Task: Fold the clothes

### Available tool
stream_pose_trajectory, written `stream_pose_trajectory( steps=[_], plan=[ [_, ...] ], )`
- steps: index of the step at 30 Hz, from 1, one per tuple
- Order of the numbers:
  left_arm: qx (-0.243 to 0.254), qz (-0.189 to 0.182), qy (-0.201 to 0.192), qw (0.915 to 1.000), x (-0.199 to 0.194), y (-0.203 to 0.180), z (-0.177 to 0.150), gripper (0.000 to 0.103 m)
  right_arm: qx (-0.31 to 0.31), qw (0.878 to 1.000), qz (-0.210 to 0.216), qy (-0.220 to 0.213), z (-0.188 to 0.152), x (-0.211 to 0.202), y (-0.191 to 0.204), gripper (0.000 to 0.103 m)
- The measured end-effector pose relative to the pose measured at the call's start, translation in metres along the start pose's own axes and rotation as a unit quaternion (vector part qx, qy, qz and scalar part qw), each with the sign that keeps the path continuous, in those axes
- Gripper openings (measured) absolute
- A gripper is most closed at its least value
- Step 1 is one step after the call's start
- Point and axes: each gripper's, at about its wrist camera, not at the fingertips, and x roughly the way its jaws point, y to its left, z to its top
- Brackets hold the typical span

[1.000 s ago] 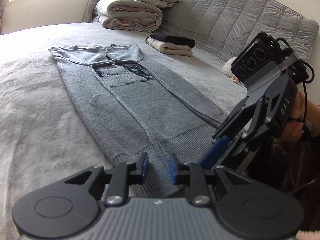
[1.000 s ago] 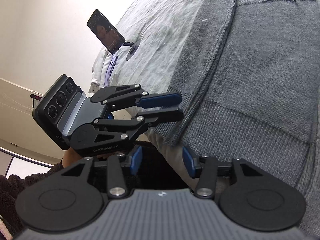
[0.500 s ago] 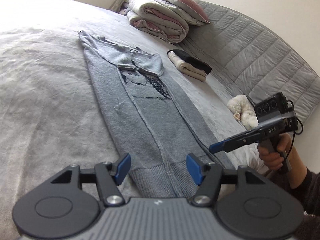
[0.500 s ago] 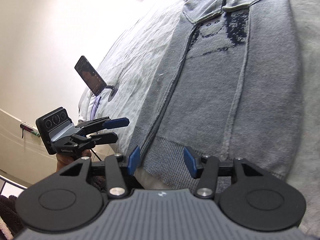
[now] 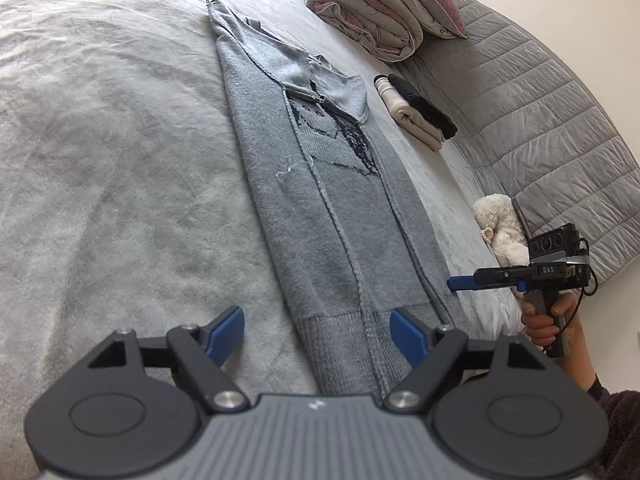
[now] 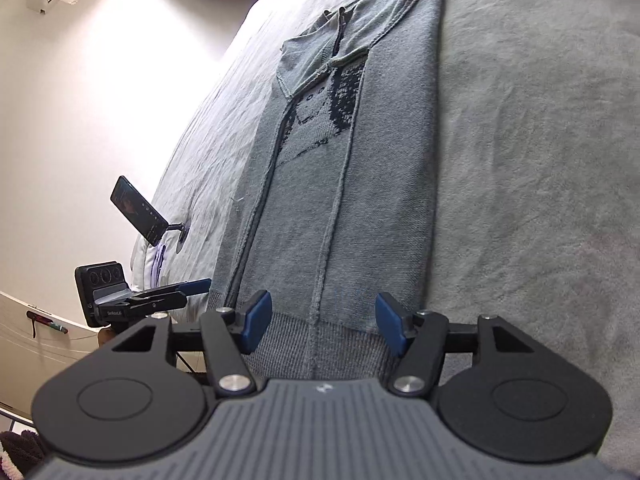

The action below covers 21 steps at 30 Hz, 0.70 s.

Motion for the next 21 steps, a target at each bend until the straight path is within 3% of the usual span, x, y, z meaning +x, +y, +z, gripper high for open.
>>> stream_pose_trajectory(
  steps=[9,21],
  plan=[
    [-0.030,-0.053,0.030,0.9977,-0.001,0.014,-0.001,0.082,-0.004,1.000,0.016,0.018,-0.009,-0.010,-0.009,0.063],
    [-0.026,-0.075,0.041,0.9960,0.006,0.013,-0.002,0.080,-0.014,0.999,0.030,0.042,-0.012,-0.010,-0.018,0.063]
  ],
)
